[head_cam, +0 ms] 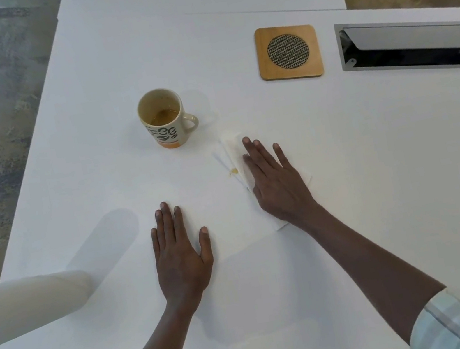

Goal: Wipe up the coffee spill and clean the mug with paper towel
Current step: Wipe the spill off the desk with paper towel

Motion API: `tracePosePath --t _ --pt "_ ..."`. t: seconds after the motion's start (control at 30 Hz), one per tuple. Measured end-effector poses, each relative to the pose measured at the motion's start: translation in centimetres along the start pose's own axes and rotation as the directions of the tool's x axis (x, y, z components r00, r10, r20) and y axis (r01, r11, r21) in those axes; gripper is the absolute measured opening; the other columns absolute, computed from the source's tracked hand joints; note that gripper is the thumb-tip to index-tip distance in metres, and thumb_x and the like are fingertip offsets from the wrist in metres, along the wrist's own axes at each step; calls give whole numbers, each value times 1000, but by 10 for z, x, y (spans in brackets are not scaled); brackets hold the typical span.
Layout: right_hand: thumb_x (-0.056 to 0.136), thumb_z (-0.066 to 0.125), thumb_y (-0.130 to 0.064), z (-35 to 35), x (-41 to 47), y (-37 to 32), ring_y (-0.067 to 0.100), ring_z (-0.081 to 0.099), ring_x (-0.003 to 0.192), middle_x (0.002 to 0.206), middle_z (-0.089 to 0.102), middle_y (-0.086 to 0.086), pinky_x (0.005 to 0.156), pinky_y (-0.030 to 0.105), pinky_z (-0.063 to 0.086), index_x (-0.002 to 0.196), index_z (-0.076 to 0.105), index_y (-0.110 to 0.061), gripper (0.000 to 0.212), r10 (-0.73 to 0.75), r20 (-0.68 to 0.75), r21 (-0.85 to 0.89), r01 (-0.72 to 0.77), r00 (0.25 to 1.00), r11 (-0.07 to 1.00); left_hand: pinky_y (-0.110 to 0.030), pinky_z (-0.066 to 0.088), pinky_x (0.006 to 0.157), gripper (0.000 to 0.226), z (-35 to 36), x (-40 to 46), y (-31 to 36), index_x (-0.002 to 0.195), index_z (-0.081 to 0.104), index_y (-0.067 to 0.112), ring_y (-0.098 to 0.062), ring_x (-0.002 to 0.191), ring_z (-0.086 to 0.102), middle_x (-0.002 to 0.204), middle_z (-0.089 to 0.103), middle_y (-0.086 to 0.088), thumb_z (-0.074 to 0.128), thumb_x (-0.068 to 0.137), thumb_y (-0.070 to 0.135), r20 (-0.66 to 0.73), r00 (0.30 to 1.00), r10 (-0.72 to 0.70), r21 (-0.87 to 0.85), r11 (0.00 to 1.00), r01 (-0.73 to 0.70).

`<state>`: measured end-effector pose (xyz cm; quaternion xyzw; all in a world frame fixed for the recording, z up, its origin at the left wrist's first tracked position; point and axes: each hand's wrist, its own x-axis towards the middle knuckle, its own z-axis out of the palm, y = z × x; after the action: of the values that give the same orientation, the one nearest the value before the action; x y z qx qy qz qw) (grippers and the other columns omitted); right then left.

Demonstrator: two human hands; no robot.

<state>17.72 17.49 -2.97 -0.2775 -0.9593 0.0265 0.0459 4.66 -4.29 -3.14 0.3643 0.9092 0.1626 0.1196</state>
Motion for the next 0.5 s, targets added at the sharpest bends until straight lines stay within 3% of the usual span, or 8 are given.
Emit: tracePosePath --t 0.1,0.23,0.37,0.5 --pt "97 35 -32 -1 0 17 20 16 151 164 16 4 123 45 11 154 24 -25 58 -128 109 32 125 986 992 -33 3 128 71 0 0 0 160 24 11 -15 159 0 173 7 -3 38 101 47 5 1000 0 4 1000 0" --pt "99 31 -55 1 1 23 19 12 152 165 14 3 123 40 14 154 23 -26 62 -145 153 70 135 978 988 -33 3 128 71 1 0 -1 160 24 11 -16 159 1 172 8 -3 38 101 47 3 1000 0 3 1000 0" --pt "100 34 -53 2 -2 21 21 22 149 161 26 3 121 38 22 150 34 -19 60 -119 91 138 106 989 985 -33 3 128 71 1 1 -1 160 25 11 -17 159 2 172 8 -3 36 100 48 1 1000 2 4 1000 -2" --pt "100 46 -40 1 -5 17 25 46 133 145 50 6 112 37 36 132 56 -14 43 -119 -51 201 127 992 971 -35 4 129 71 1 0 -1 160 24 11 -16 159 1 172 7 -3 36 100 47 7 1000 -1 4 1000 1"
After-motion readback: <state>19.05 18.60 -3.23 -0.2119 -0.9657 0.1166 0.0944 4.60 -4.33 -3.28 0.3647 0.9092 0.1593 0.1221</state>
